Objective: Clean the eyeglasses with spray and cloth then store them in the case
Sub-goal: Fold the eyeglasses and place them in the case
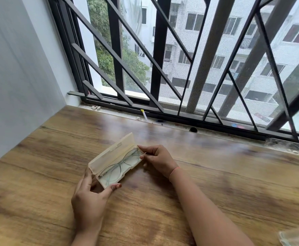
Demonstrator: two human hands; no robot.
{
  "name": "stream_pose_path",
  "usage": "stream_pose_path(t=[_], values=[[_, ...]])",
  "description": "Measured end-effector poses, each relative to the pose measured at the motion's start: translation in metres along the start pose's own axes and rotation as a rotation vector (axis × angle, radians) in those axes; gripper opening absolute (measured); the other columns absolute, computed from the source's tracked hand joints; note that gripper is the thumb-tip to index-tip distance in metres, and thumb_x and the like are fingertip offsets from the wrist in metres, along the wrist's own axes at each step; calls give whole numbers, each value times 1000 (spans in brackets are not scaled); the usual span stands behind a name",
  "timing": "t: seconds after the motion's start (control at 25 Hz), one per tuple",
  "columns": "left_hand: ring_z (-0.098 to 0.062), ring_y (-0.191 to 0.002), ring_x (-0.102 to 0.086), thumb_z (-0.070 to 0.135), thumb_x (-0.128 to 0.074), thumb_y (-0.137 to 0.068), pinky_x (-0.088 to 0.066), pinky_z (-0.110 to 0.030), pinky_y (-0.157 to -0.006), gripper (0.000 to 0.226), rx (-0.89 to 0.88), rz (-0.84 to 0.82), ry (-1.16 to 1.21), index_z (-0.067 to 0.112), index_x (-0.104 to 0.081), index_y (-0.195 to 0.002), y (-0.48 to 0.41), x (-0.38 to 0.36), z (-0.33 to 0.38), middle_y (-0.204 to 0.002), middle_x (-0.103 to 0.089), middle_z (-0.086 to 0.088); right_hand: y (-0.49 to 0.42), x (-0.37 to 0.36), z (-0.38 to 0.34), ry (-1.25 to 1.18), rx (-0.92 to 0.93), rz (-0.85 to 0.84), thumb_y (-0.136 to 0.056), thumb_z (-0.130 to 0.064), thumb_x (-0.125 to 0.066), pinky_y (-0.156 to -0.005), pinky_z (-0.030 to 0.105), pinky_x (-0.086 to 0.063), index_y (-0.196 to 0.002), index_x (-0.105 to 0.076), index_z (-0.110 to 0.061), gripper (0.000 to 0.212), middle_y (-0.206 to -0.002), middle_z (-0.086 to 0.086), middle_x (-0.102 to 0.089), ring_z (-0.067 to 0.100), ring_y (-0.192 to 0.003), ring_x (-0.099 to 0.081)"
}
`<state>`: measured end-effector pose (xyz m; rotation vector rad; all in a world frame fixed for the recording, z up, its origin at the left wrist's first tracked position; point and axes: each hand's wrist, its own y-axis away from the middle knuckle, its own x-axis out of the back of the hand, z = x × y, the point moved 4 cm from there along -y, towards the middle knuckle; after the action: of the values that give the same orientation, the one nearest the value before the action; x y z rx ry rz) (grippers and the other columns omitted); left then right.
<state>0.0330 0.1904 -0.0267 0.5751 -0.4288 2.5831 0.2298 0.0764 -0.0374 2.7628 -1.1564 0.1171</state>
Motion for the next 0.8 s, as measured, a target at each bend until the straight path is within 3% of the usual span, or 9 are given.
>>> stream_pose_path(t=[0.16, 0.36, 0.48, 0.68, 0.8], values=[[-34, -103, -61, 17, -91, -41, -49, -48, -92, 110, -39, -60, -40, 8, -41, -138, 0, -8, -1, -126, -53, -18, -1, 1, -2, 183, 76, 41, -83, 6, -59, -46, 14, -46, -119, -59, 2, 35, -109, 4, -61, 4, -45, -51], [-35, -100, -62, 5, -90, -45, -48, -46, -92, 105, -72, -20, -31, 6, -40, -138, -1, -8, -1, -124, -55, -21, 5, 0, -7, 216, 70, 57, -84, 5, -58, -47, 12, -44, -120, -58, 3, 35, -111, 10, -60, 0, -40, -50], [-28, -99, -64, 3, -89, -46, -47, -32, -92, 101, -56, -57, 15, 7, -43, -137, -1, -8, -2, -118, -61, -19, 13, 0, -12, 172, 49, 93, -85, 6, -58, -46, 11, -43, -120, -58, 4, 35, -106, 8, -58, 0, -39, -49], [-8, -102, -54, -4, -84, -53, -27, 9, -82, 92, -119, -185, 97, 9, -44, -135, 4, -12, 15, -113, -60, 2, 59, 18, -7, 168, -3, 246, -84, 4, -59, -51, 19, -46, -118, -61, -3, 35, -98, 2, -61, 3, -39, -49], [-4, -108, -54, -7, -82, -56, -33, 5, -84, 95, -153, -375, 188, 19, -39, -137, 13, -36, 25, -118, -53, 15, 110, 44, -4, 130, -11, 442, -82, 6, -60, -54, 23, -48, -115, -63, -11, 37, -100, -13, -64, 5, -40, -49]])
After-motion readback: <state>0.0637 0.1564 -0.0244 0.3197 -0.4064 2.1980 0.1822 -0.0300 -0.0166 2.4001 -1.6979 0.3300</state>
